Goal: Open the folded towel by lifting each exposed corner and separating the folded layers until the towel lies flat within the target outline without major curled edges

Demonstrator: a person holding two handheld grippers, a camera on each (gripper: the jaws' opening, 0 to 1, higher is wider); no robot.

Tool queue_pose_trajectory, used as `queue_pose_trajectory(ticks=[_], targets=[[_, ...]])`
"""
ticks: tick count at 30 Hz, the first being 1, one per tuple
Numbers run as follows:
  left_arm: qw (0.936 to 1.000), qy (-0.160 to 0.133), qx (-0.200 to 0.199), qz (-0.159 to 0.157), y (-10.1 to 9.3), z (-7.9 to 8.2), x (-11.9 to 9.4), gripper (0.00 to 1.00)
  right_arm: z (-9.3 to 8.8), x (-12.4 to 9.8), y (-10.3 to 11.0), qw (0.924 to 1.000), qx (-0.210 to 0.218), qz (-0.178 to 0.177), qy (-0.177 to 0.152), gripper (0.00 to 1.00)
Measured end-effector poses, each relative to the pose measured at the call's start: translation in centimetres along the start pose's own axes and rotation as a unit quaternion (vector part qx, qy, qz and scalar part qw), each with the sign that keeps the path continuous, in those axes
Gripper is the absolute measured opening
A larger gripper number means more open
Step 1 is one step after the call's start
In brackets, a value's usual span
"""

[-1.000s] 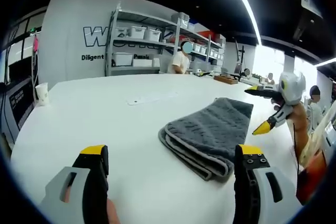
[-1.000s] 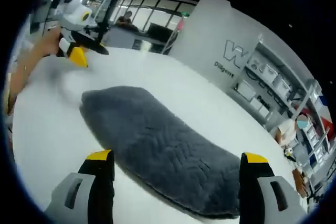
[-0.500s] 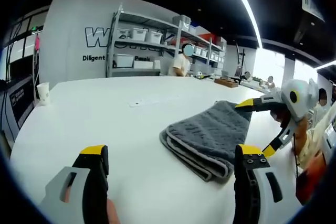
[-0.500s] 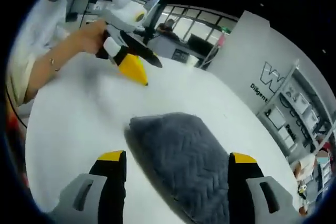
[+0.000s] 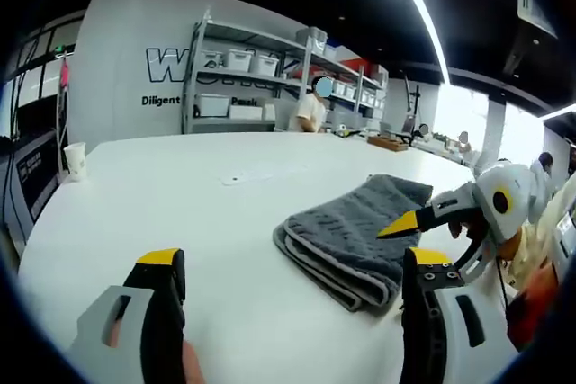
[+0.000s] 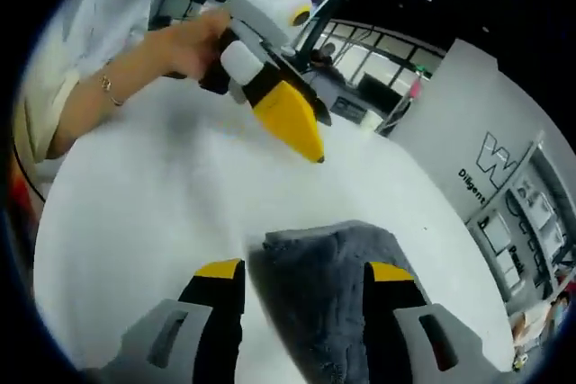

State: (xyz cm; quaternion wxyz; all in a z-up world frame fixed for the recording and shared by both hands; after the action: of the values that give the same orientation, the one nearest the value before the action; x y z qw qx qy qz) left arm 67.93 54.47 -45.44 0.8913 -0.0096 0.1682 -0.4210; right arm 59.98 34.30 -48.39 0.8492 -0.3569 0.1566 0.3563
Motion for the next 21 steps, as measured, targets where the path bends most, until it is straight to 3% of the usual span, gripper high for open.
queue_pose_trajectory(ticks=[4,8,10,11,14,21], targets=[[1.0,-0.001,-0.001,0.001,0.0,0.1,-0.1,0.99,-0.2,0.4,0.4,0.9994,0.017,0.027,-0.011,0.38],[1.0,-0.001,0.0,0.0,0.0,0.1,-0.1,0.99,-0.3,0.6,0.1,0.9998,0.008,0.009,-0.013,0.16],[1.0,0.0,0.0,0.0,0.0,0.1,-0.1,0.99,-0.4,0.6,0.0,0.9998,0.006,0.009,-0.014,0.14],[1.0,0.0,0.0,0.0,0.0,0.1,-0.1,0.99,-0.5,0.7,0.1,0.9992,0.025,0.022,-0.02,0.12],[1.0,0.0,0.0,0.001,0.1,0.2,-0.2,0.99,-0.7,0.6,-0.4,0.9983,0.041,0.022,-0.035,0.0],[1.0,-0.001,0.0,0.002,0.1,0.2,-0.3,0.99,-0.4,-0.3,-1.6,0.9917,0.099,0.034,-0.075,0.0]])
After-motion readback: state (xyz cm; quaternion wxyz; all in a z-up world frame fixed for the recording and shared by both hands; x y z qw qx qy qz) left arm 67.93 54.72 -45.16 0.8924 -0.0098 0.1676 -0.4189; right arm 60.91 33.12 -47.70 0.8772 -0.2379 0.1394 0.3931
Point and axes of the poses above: the point that each gripper's makers call its tool centre point, and the gripper's own axes: x roughly forward along the fingers, y roughly to its left, z roughly out of its top, the point moved 10 cm from there along -x, roughly backward along the fingers, and after that the axes turned 3 degrees about -z, right-handed, at the moved point
